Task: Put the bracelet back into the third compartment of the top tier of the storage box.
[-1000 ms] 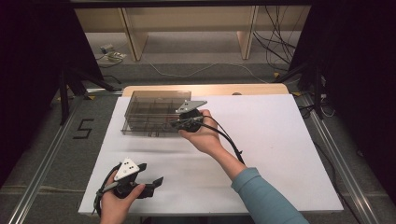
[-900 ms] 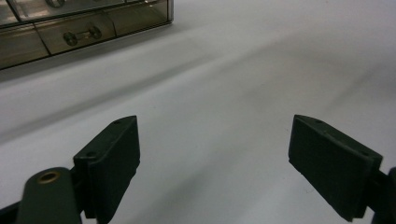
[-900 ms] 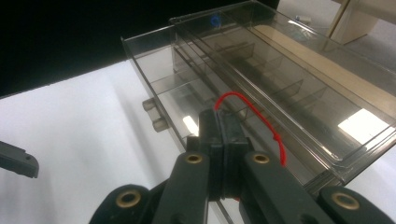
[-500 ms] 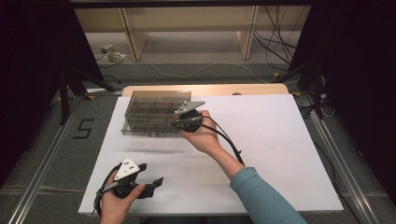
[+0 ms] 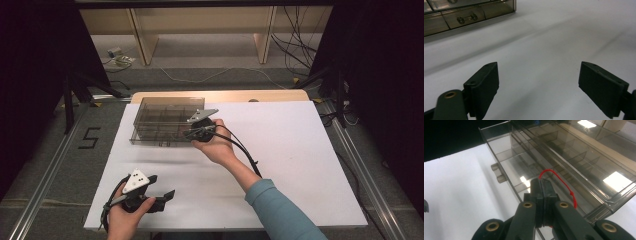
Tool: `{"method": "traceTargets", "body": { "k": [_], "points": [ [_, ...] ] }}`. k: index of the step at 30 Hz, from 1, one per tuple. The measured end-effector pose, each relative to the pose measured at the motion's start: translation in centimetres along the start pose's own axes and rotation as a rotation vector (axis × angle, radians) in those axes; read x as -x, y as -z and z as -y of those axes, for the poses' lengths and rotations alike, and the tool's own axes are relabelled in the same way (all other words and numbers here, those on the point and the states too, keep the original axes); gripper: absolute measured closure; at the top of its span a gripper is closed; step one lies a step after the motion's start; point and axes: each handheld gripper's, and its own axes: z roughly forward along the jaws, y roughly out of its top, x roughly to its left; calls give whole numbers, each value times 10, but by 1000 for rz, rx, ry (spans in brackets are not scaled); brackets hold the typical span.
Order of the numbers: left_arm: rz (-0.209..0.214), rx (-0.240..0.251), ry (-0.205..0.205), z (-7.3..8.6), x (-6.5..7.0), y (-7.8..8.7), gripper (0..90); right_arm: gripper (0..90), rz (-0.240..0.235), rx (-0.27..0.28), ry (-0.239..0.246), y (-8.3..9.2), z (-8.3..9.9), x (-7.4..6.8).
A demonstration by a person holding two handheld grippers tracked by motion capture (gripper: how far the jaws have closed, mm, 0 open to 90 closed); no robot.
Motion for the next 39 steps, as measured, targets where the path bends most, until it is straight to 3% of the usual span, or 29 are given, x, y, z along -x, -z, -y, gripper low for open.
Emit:
{"method": "traceTargets", "body": {
  "k": [39],
  "points": [
    [2, 1, 2, 0, 0, 0, 166, 886, 23, -24, -27, -14, 5, 7]
  ]
}}
